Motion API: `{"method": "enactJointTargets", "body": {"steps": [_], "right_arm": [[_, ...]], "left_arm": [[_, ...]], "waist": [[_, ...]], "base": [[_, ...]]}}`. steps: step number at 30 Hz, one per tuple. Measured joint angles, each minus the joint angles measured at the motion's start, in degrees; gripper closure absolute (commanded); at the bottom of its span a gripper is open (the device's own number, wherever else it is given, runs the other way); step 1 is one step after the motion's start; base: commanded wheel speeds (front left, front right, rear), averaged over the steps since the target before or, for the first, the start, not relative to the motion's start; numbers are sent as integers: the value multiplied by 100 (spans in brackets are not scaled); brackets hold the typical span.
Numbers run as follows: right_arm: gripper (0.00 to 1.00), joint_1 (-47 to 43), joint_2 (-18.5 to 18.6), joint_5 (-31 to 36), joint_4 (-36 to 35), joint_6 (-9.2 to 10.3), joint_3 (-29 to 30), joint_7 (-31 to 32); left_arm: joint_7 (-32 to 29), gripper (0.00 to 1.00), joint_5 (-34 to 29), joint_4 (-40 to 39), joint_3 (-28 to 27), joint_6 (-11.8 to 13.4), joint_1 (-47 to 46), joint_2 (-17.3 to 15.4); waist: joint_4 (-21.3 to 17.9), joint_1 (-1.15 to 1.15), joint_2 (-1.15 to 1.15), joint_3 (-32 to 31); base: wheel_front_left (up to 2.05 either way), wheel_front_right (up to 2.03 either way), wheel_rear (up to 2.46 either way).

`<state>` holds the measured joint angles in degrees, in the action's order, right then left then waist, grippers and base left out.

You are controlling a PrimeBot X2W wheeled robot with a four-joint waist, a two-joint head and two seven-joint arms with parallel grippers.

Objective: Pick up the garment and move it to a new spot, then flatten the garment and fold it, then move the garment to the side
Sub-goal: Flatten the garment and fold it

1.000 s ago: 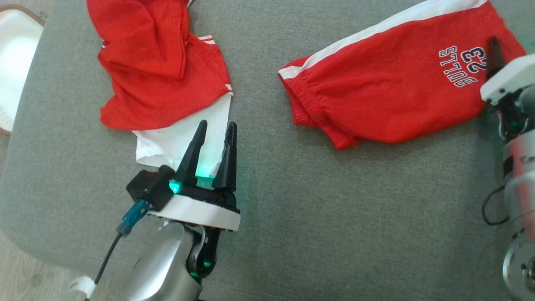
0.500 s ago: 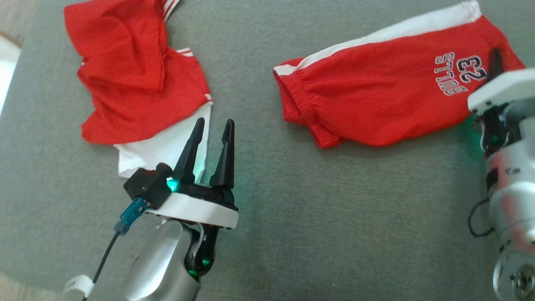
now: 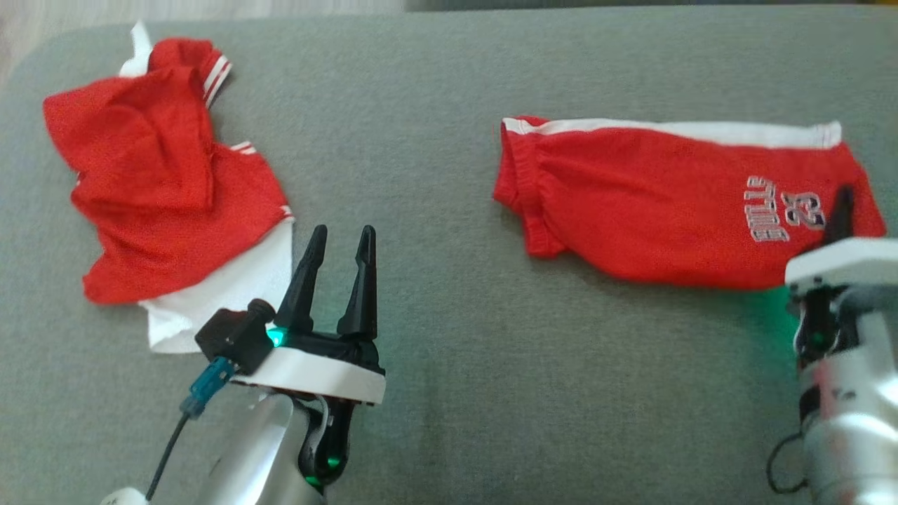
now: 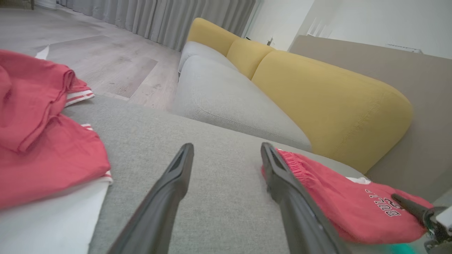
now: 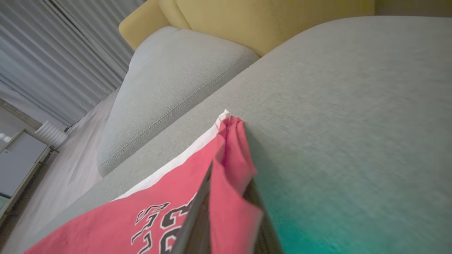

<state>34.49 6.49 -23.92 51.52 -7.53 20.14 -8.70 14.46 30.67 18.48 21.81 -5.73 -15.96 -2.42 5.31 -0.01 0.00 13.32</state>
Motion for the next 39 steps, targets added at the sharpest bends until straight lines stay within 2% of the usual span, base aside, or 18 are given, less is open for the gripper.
{"method": "enactJointTargets", "body": {"steps": [6,14,17,25,34,39], "right_arm": [[100,-517,-181,-112,-403,0,108,-46],[100,-507,-212,-232,-614,0,146,-91],[100,-504,-221,-293,-750,0,-23,-94],[100,-495,-279,-695,-1043,0,-1094,54],[100,-441,-285,-1281,-1196,0,-2592,105],[100,-449,-285,-1539,-1059,0,-3119,4]], "left_arm": [[0,0,-8,-19,-12,-22,1,0],[0,0,-76,29,-9,-41,6,0],[0,0,-92,73,-18,-63,32,0],[0,0,-92,204,12,-83,245,-1],[0,0,-71,380,53,-74,261,-20],[-4,0,-73,389,83,-22,340,-53]], "waist": [[-203,0,0,-159],[-129,1,0,-146],[-72,1,0,-220],[157,0,0,-493],[673,1,0,-626],[951,1,0,-653]], "base": [[0,0,0],[0,0,0],[0,0,0],[0,0,0],[0,0,0],[0,0,0]]}}
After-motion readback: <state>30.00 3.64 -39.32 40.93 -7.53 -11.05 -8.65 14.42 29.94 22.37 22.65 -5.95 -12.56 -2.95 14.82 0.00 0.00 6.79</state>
